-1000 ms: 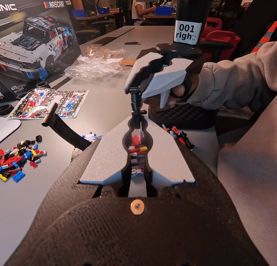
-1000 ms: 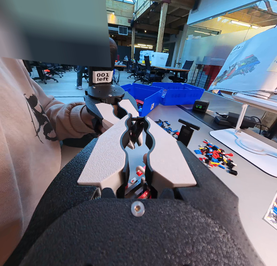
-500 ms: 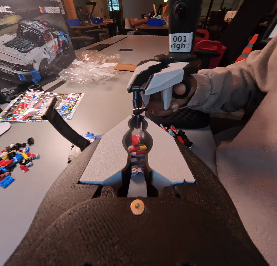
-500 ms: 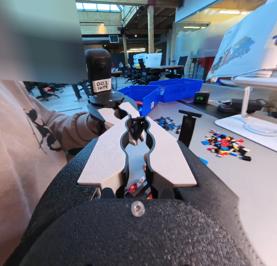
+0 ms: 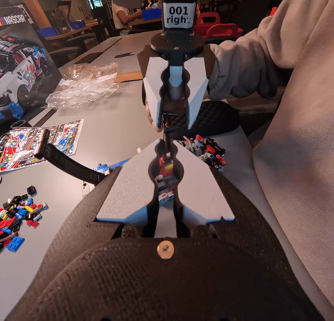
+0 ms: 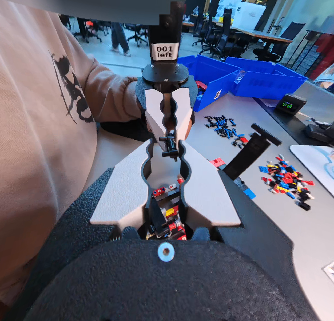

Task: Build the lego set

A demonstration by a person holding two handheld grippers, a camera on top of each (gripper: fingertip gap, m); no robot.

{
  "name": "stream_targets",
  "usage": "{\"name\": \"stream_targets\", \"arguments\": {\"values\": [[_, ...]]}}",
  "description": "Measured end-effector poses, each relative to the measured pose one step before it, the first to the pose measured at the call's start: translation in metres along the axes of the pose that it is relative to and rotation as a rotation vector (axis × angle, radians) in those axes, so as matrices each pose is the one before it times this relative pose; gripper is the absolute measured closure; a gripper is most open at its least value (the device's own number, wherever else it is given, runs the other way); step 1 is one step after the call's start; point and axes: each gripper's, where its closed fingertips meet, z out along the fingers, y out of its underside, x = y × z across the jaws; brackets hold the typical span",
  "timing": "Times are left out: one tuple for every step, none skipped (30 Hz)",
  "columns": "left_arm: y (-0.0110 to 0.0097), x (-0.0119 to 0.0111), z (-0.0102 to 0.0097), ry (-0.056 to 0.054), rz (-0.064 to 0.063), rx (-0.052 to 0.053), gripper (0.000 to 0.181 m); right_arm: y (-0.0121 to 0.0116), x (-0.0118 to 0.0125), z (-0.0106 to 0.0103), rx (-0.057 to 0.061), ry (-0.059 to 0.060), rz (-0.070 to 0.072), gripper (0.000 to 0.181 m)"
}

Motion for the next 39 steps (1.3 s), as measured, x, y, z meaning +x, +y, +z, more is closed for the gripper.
{"name": "stream_targets", "arguments": {"values": [[0.00084, -0.00024, 0.00035, 0.0036, -0.0018, -0.005, 0.177, 0.00018, 0.00268, 0.00147, -0.0122, 0.0185, -0.0301, 0.162], [0.00034, -0.00118, 0.0, -0.0035, -0.0037, -0.0001, 0.177, 0.00038, 0.0015, 0.00053, -0.0072, 0.0076, -0.0253, 0.164], [0.00012, -0.00159, -0.00002, -0.0088, -0.0044, 0.0014, 0.177, 0.00051, 0.00134, 0.00005, -0.0069, 0.0026, -0.006, 0.164], [0.00042, -0.00144, 0.00022, -0.0096, -0.006, 0.0, 0.177, 0.00048, 0.00129, 0.00028, -0.0039, 0.0048, -0.003, 0.165], [0.00003, -0.00174, 0.0001, -0.0135, -0.0064, 0.0032, 0.176, 0.00012, 0.00102, -0.00005, 0.0018, 0.0085, -0.0105, 0.166], [-0.00019, -0.00121, 0.00009, -0.0105, -0.008, 0.005, 0.176, 0.00014, 0.00097, -0.00004, 0.0028, 0.0124, -0.018, 0.166], [0.00006, -0.00003, 0.00018, -0.0015, -0.0109, 0.0038, 0.176, 0.00008, -0.00002, 0.0, 0.0036, 0.0082, -0.0199, 0.167], [0.0002, 0.0001, 0.00025, 0.001, -0.0139, 0.0028, 0.176, 0.00036, -0.00028, -0.00006, -0.0004, 0.0052, -0.0149, 0.168], [0.00023, 0.00019, 0.00029, 0.0018, -0.0136, 0.0032, 0.176, 0.00035, -0.00038, -0.00021, -0.0014, 0.0032, -0.0137, 0.168], [-0.00028, 0.00026, 0.00021, 0.002, -0.0134, 0.0056, 0.176, -0.00023, -0.00044, -0.00035, 0.0016, 0.0014, -0.0118, 0.168], [-0.00052, -0.00034, 0.00024, -0.0023, -0.0106, 0.0057, 0.176, -0.00019, 0.00022, -0.0004, 0.0004, 0.0018, -0.0008, 0.168], [-0.0009, -0.00024, 0.00024, -0.0055, -0.0026, 0.005, 0.176, -0.00059, 0.00032, -0.0005, 0.0032, 0.0009, 0.0024, 0.168], [-0.00039, 0.00017, 0.00034, -0.004, 0.0047, 0.0006, 0.175, -0.00034, -0.00006, -0.00053, 0.0031, -0.0024, 0.0069, 0.168], [0.00011, -0.00001, 0.00033, -0.0041, 0.0062, -0.0027, 0.176, 0.00021, -0.00032, -0.00035, -0.0016, -0.0039, 0.0145, 0.168], [0.00046, -0.00032, 0.0003, -0.0052, 0.0055, -0.0029, 0.176, 0.00066, 0.00025, -0.00009, -0.0039, 0.0006, 0.0167, 0.167], [0.00068, -0.00005, 0.00033, -0.0035, 0.0082, -0.0024, 0.176, 0.00084, -0.00031, -0.00003, -0.0044, -0.0003, 0.0085, 0.167], [0.00084, 0.0003, 0.00046, -0.0036, 0.0123, -0.0035, 0.176, 0.00098, -0.00065, -0.00014, -0.0067, -0.0025, -0.0002, 0.166], [0.00093, 0.00099, 0.00049, -0.0034, 0.0189, -0.0062, 0.176, 0.00126, -0.00133, -0.00015, -0.0138, -0.0102, -0.0023, 0.163], [0.00049, 0.00008, 0.00047, -0.0112, 0.0198, -0.0067, 0.176, 0.00125, -0.00151, -0.00041, -0.0196, -0.0155, 0.0021, 0.159], [0.00017, 0.00006, 0.00035, -0.0096, 0.0126, -0.007, 0.177, 0.00079, -0.00108, -0.00034, -0.0206, -0.0149, 0.0045, 0.156], [0.00004, -0.00074, 0.00031, -0.0119, 0.0092, -0.0071, 0.176, 0.0004, -0.0006, -0.00031, -0.0212, -0.0126, 0.0103, 0.154], [0.00021, -0.00131, 0.00028, -0.0168, 0.0134, -0.0101, 0.176, -0.00021, -0.00056, -0.00015, -0.0173, -0.0137, 0.02, 0.15], [0.00084, -0.00084, 0.00049, -0.0183, 0.0257, -0.0161, 0.177, -0.0005, -0.00042, -0.00009, -0.0149, -0.0146, 0.0327, 0.148], [0.00092, -0.00143, 0.00035, -0.0252, 0.0357, -0.0182, 0.177, 0.00133, 0.00198, 0.00038, -0.0217, -0.0039, 0.0511, 0.149], [0.00146, -0.00089, 0.00029, -0.0202, 0.0396, -0.0194, 0.177, 0.00225, 0.00107, 0.0005, -0.023, -0.0133, 0.0498, 0.15], [0.00077, 0.00077, 0.00041, -0.007, 0.0301, -0.0132, 0.177, 0.00088, 0.0009, 0.00007, -0.0077, -0.008, 0.0229, 0.156], [0.00017, 0.00024, 0.00009, -0.0064, 0.0182, -0.0069, 0.177, 0.00043, 0.00266, 0.00021, 0.0026, 0.0117, -0.0002, 0.163], [0.00087, -0.00018, 0.00002, -0.0043, 0.0134, -0.009, 0.177, 0.00093, 0.00005, 0.00076, -0.0009, -0.0012, -0.0118, 0.163], [0.00095, 0.00008, -0.00035, -0.0015, 0.0091, -0.0064, 0.177, 0.0007, -0.00046, 0.00099, -0.002, -0.0001, -0.0083, 0.164], [0.00025, -0.00025, -0.00065, -0.003, 0.002, -0.0003, 0.177, 0.0001, 0.00008, 0.00082, 0.002, 0.0058, -0.0083, 0.164], [-0.00037, -0.00027, -0.00095, -0.0012, -0.0088, 0.0065, 0.177, -0.00093, 0.00014, 0.00067, 0.0094, 0.0091, -0.0126, 0.164], [-0.00081, 0.00002, -0.00104, 0.0021, -0.0154, 0.0104, 0.177, -0.00155, -0.0003, 0.00038, 0.0146, 0.0118, -0.0202, 0.164], [-0.00115, -0.00007, -0.00105, 0.0016, -0.0166, 0.0131, 0.177, -0.00095, 0.00018, 0.00047, 0.0108, 0.0178, -0.0266, 0.164], [-0.00129, 0.00019, -0.00107, 0.0018, -0.0155, 0.0148, 0.177, 0.00011, 0.00047, 0.00049, 0.003, 0.0237, -0.0331, 0.164], [-0.00256, 0.001, -0.00118, 0.0051, -0.0139, 0.0212, 0.177, 0.00221, 0.00154, 0.00089, -0.0083, 0.0346, -0.0426, 0.164], [-0.00249, 0.00092, -0.00109, 0.0015, -0.0108, 0.0175, 0.177, 0.00428, 0.00138, 0.00127, -0.0176, 0.0358, -0.0522, 0.166], [-0.00061, 0.00076, -0.00035, -0.0025, 0.0052, 0.0057, 0.177, -0.00113, -0.00064, -0.00002, 0.0181, 0.0231, -0.0231, 0.166], [-0.00342, 0.00044, -0.00064, -0.0047, 0.0025, 0.019, 0.176, -0.00524, -0.00047, -0.00224, 0.0399, 0.0155, 0.0021, 0.167], [-0.00648, 0.00067, -0.00107, 0.0021, -0.0093, 0.0277, 0.177, -0.0077, 0.00017, -0.00359, 0.054, 0.0142, 0.0043, 0.166]]}}
